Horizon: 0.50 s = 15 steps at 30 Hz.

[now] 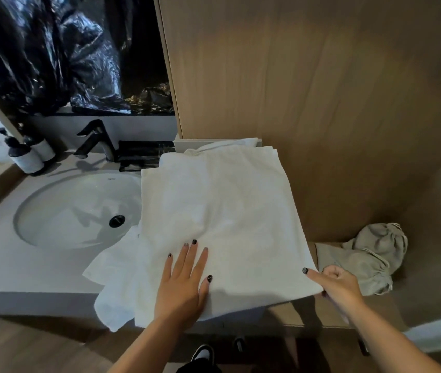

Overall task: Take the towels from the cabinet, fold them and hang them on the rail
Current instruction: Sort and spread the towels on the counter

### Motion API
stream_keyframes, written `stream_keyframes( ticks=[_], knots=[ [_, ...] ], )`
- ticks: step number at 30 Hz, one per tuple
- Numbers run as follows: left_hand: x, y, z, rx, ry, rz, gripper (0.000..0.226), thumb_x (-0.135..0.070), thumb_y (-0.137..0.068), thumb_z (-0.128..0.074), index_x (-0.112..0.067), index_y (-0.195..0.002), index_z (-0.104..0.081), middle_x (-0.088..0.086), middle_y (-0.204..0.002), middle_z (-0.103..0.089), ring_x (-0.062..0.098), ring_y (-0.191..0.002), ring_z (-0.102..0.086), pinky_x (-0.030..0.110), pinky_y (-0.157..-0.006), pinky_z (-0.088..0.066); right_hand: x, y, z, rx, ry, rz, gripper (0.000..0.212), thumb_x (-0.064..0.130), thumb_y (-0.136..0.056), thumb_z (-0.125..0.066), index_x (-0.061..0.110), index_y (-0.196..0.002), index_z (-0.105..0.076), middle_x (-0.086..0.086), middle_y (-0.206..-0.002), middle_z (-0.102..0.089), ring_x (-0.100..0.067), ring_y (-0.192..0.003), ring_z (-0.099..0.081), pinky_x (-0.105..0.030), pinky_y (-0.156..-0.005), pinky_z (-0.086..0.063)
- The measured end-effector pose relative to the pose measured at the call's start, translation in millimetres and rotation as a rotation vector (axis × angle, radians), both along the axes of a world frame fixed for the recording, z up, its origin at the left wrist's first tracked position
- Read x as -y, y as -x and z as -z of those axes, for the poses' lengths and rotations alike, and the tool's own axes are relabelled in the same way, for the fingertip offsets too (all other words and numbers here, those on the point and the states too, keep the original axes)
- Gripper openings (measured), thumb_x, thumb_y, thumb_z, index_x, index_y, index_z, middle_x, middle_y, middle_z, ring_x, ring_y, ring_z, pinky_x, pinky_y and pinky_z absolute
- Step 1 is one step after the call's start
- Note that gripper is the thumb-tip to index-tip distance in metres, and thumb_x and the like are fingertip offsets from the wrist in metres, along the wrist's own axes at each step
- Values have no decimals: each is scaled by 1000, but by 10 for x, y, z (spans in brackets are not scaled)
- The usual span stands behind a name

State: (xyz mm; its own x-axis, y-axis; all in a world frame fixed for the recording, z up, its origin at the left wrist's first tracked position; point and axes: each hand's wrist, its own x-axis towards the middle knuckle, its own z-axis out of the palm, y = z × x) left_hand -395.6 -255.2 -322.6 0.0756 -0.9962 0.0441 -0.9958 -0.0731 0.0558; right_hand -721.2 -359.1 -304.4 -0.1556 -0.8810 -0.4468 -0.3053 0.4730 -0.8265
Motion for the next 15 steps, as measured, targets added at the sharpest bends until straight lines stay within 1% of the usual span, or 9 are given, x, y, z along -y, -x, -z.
stream_keyframes(
  ticks=[2,4,6,7,8,10,11,12,15],
  knots=[
    [-113,-24,24,12,28,-12,64,-54,-101,-13,-24,-158,-16,7,-163,-19,23,-151,-11,48,-116,-11,-23,-10,10,-57,42,-65,26,18,-81,-79,6,-84,-56,-15,-79,-57,-32,-80,-59,-44,-75,-52],
    [-221,-30,62,39,43,22,76,-65,-97,-24,-22,-158,-15,11,-164,-16,29,-151,-10,54,-115,-11,-47,-20,-37,-115,109,-165,19,16,-88,-71,8,-90,-54,-16,-83,-56,-32,-80,-60,-42,-68,-53],
    [-318,-24,113,81,11,99,94,-72,-84,-47,-18,-157,-20,16,-163,-17,38,-149,-12,65,-111,-13,-57,-23,-117,-140,190,-243,14,12,-91,-66,11,-90,-52,-15,-86,-57,-31,-81,-61,-37,-60,-51],
    [-355,-13,133,109,-20,134,98,-65,-79,-59,-17,-156,-23,18,-162,-19,42,-148,-14,70,-108,-17,-54,-15,-144,-141,226,-271,13,11,-92,-65,13,-91,-52,-12,-90,-58,-29,-84,-61,-37,-61,-52],
    [-389,-9,117,152,-18,168,91,-48,-79,-63,-17,-156,-26,19,-161,-22,46,-146,-18,74,-105,-24,-54,-8,-173,-141,257,-299,14,9,-92,-64,16,-92,-53,-6,-95,-58,-27,-91,-60,-39,-66,-55],
    [-444,-47,88,216,67,202,69,-5,-85,-40,-17,-152,-35,21,-155,-34,50,-140,-31,76,-93,-39,-63,12,-226,-162,317,-349,19,5,-91,-63,23,-93,-58,9,-108,-53,-20,-105,-55,-44,-83,-56],
    [-464,-70,68,242,114,223,73,6,-81,-32,-17,-150,-38,21,-152,-40,49,-137,-34,75,-89,-42,-72,23,-256,-174,365,-368,24,2,-91,-62,26,-91,-62,14,-112,-50,-14,-109,-52,-42,-88,-53],
    [-491,-102,34,266,141,247,77,8,-76,-37,-16,-149,-38,20,-150,-43,49,-136,-36,73,-88,-44,-86,31,-298,-179,415,-385,28,0,-91,-62,28,-86,-66,17,-115,-49,-6,-112,-49,-37,-90,-51],
    [-579,-185,-65,278,140,275,108,9,-49,-76,-14,-148,-39,19,-148,-46,46,-132,-45,66,-90,-48,-106,73,-427,-155,536,-452,30,1,-93,-59,24,-87,-77,25,-129,-50,12,-119,-44,-23,-90,-49]
  ],
)
